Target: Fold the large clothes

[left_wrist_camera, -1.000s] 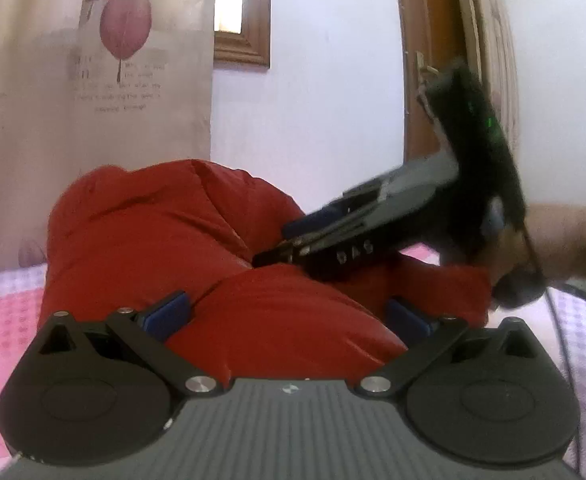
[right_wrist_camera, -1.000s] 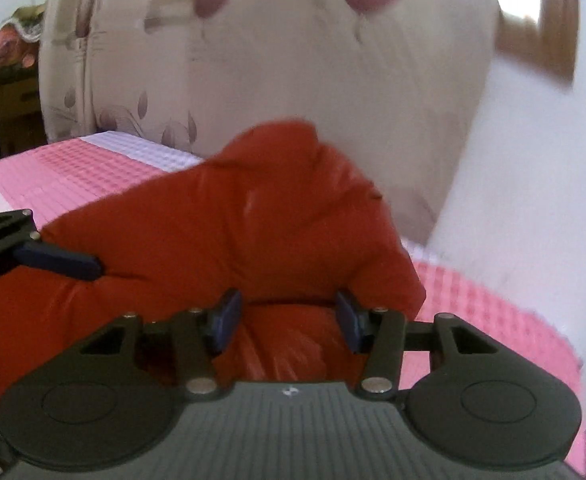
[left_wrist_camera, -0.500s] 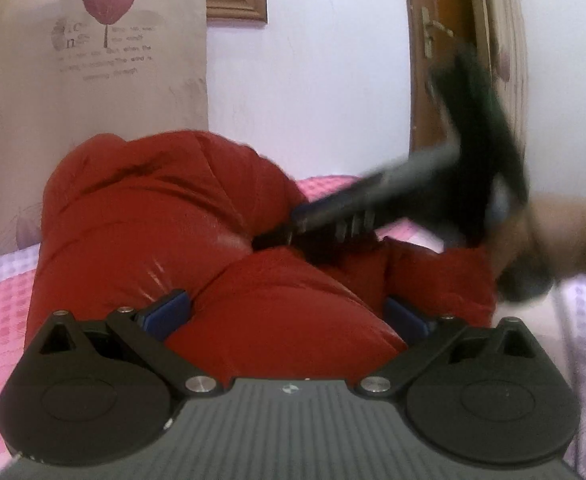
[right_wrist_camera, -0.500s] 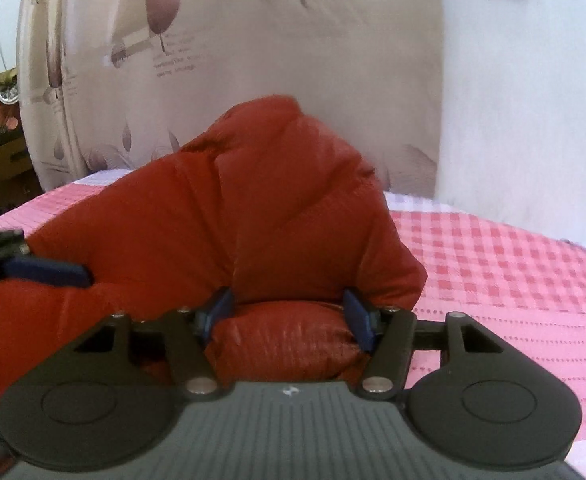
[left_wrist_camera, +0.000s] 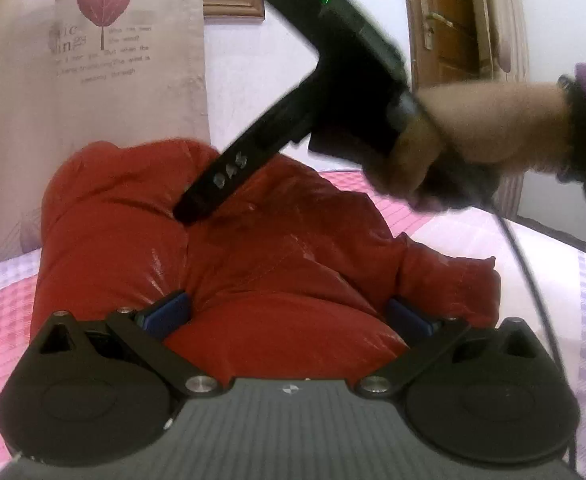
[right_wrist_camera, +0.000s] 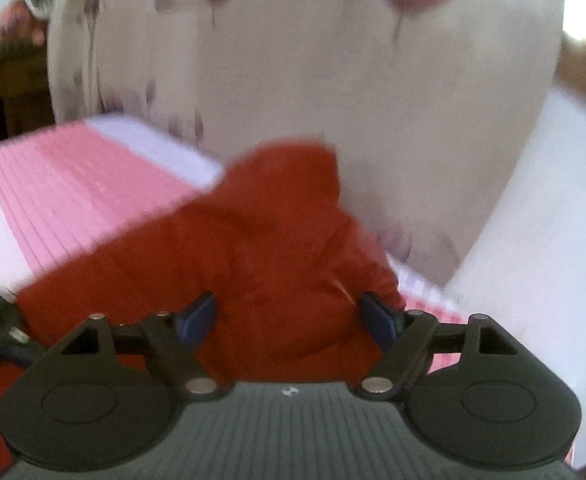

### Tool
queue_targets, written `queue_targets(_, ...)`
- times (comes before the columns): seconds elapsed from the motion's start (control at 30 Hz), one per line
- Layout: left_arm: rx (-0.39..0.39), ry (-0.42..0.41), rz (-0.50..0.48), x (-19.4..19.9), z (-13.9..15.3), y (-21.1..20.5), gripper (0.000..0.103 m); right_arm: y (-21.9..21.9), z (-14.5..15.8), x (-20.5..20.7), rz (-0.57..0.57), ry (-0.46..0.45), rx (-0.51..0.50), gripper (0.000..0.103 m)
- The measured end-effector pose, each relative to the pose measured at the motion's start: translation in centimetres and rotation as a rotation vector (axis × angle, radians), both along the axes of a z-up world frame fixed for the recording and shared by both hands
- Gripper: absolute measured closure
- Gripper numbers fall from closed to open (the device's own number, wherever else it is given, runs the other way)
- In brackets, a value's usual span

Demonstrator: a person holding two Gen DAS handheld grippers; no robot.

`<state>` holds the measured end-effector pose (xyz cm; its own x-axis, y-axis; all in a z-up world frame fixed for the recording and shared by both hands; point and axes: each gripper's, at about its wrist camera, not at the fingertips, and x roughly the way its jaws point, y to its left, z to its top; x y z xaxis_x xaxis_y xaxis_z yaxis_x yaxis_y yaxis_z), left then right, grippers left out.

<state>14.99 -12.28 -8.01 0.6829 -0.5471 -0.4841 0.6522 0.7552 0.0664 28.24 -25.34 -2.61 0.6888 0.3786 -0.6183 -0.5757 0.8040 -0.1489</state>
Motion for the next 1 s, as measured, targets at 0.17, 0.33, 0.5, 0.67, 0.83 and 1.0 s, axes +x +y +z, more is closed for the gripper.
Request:
queue_targets(0.17, -0.012, 0.007, 0.001, 0.1, 0.0, 0.0, 0.001, -2.0, -3.0, 2.1, -0.060, 0.127, 0.133, 0.011)
queue_targets(0.33, -0.014, 0.010, -0.004, 0.2, -0.1, -0.2, 0.001, -3.4, -5.2, 3.2, -0.109, 0.202, 0.235, 0.000)
queue_targets(0.5, -0.002, 0.003, -0.008, 0.1, -0.2, -0.5, 0.001, -4.6, -6.6, 3.0, -0.130, 0.224, 0.323, 0.000)
queue_targets(0.67, 0.019, -0.002, -0.009, 0.2, -0.5, -0.7, 0.000, -4.7, -6.5, 2.6, -0.143, 0.221, 0.341, 0.000)
queue_targets(0.83, 0.040, -0.014, -0.008, 0.1, -0.5, -0.7, 0.000, -5.6, -4.0, 0.2, -0.209, 0.117, 0.340, 0.000)
queue_targets(1.0, 0.038, -0.016, -0.009, 0.1, -0.4, -0.5, 0.000, -9.8, -1.6, -6.3, -0.263, 0.039, 0.471, 0.000)
